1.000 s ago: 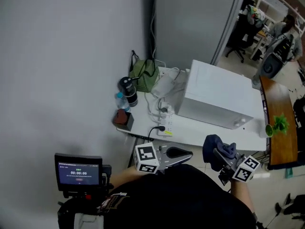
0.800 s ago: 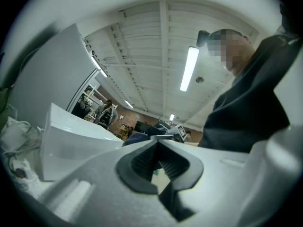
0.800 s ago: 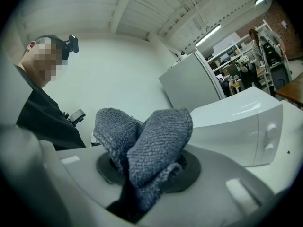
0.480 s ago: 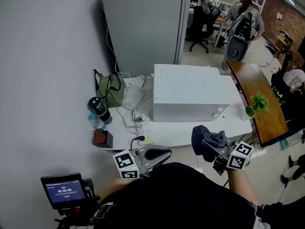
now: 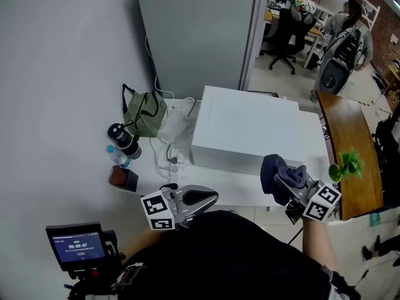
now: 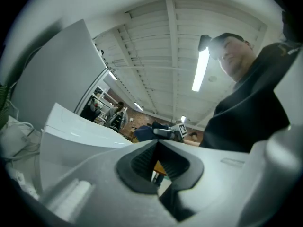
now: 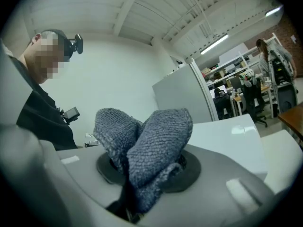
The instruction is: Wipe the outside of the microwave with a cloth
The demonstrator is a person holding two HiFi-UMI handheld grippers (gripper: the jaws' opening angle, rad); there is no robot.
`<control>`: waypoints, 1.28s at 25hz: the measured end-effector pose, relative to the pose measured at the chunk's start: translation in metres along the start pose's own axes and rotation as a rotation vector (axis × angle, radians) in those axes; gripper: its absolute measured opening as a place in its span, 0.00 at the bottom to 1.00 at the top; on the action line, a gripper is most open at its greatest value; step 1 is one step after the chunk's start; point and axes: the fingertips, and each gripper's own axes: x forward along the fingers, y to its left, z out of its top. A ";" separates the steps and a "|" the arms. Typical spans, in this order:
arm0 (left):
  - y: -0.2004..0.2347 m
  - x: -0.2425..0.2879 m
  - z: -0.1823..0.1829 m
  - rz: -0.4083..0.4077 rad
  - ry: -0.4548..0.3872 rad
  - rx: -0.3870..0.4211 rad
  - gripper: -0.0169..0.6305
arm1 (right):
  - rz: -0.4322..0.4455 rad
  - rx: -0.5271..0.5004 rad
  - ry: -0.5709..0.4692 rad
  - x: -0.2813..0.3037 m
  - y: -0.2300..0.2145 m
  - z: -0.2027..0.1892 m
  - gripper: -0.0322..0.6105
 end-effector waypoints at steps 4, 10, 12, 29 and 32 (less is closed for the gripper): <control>0.018 0.038 0.010 0.092 -0.020 0.018 0.03 | 0.107 -0.140 0.055 0.035 -0.049 0.043 0.25; 0.043 0.045 0.007 0.270 -0.030 0.055 0.03 | 0.235 -0.462 0.178 0.159 -0.091 0.074 0.25; 0.049 0.031 0.010 0.307 -0.055 0.047 0.03 | 0.223 -0.540 0.241 0.215 -0.095 0.070 0.25; 0.082 -0.082 0.018 0.352 -0.143 0.049 0.03 | -0.162 -0.592 0.714 0.368 -0.213 -0.030 0.24; 0.073 -0.046 0.030 0.290 -0.101 0.059 0.03 | -0.256 -0.537 0.734 0.281 -0.271 -0.016 0.24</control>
